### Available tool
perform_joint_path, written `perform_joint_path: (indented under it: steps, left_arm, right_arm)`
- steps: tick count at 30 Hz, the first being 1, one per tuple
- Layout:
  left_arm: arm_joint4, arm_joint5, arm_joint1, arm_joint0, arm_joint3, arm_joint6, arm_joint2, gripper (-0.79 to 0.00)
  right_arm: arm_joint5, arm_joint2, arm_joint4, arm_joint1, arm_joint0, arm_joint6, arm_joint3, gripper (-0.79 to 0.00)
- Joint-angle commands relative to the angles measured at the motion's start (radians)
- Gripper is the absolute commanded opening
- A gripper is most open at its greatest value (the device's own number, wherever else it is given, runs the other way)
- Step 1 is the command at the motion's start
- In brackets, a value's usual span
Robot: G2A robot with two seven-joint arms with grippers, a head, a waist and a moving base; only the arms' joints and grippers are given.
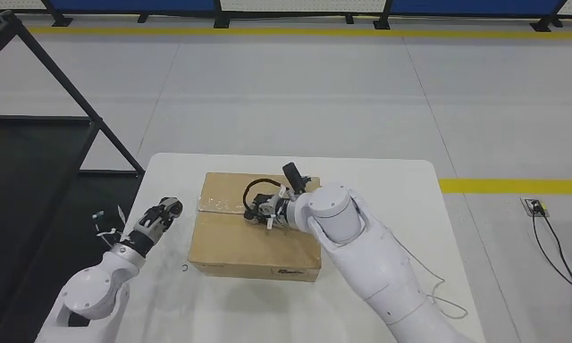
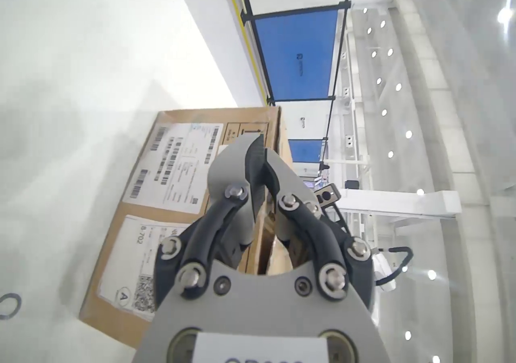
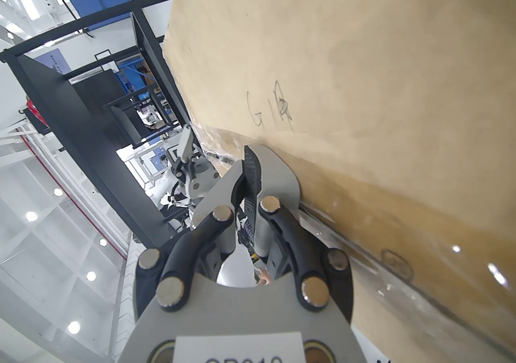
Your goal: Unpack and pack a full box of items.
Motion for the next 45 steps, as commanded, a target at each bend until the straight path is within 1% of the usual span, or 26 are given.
perform_joint_path:
  steps: [1, 4, 12, 17, 22, 26, 27, 28, 29, 36, 39, 45]
  left_arm:
    - [-0.036, -0.005, -0.002, 0.009, -0.002, 0.021, -0.017, -0.785]
    - [-0.067, -0.015, -0.003, 0.027, -0.007, 0.029, -0.039, -0.785]
    - [-0.114, -0.037, -0.005, 0.073, -0.013, 0.049, -0.084, -0.785]
    - [-0.147, -0.068, -0.007, 0.097, -0.022, 0.058, -0.111, -0.785]
    - [-0.160, -0.078, -0.007, 0.108, -0.025, 0.053, -0.139, -0.785]
    - [-0.161, -0.083, -0.007, 0.111, -0.025, 0.047, -0.148, -0.785]
    - [-0.160, -0.086, -0.008, 0.112, -0.025, 0.046, -0.148, -0.757]
    - [-0.164, -0.085, -0.008, 0.112, -0.024, 0.046, -0.148, -0.413]
    - [-0.169, -0.082, -0.009, 0.112, -0.023, 0.046, -0.148, 0.000]
    - [-0.170, -0.073, -0.010, 0.107, -0.020, 0.049, -0.150, 0.000]
    - [-0.170, -0.073, -0.010, 0.107, -0.020, 0.049, -0.150, 0.000]
    - [-0.170, -0.073, -0.010, 0.107, -0.020, 0.049, -0.150, 0.000]
  right_arm:
    - [-0.007, -0.023, 0.007, -0.010, 0.032, 0.006, 0.038, -0.785]
    - [-0.026, -0.057, 0.019, -0.030, 0.076, -0.020, 0.093, -0.785]
    - [-0.085, -0.158, 0.077, -0.101, 0.201, -0.005, 0.266, -0.785]
    - [-0.131, -0.220, 0.113, -0.156, 0.270, 0.015, 0.375, -0.785]
    - [-0.175, -0.278, 0.135, -0.217, 0.327, 0.033, 0.475, -0.785]
    - [-0.206, -0.307, 0.150, -0.263, 0.364, 0.028, 0.555, -0.785]
    - [-0.216, -0.310, 0.156, -0.273, 0.372, 0.026, 0.574, -0.785]
    - [-0.225, -0.313, 0.160, -0.283, 0.379, 0.019, 0.594, -0.785]
    - [-0.233, -0.315, 0.164, -0.292, 0.385, 0.016, 0.612, -0.785]
    - [-0.259, -0.323, 0.175, -0.341, 0.421, 0.024, 0.718, -0.785]
    - [-0.301, -0.337, 0.138, -0.347, 0.428, 0.060, 0.744, -0.785]
    - [-0.320, -0.330, 0.106, -0.347, 0.425, 0.041, 0.775, -0.785]
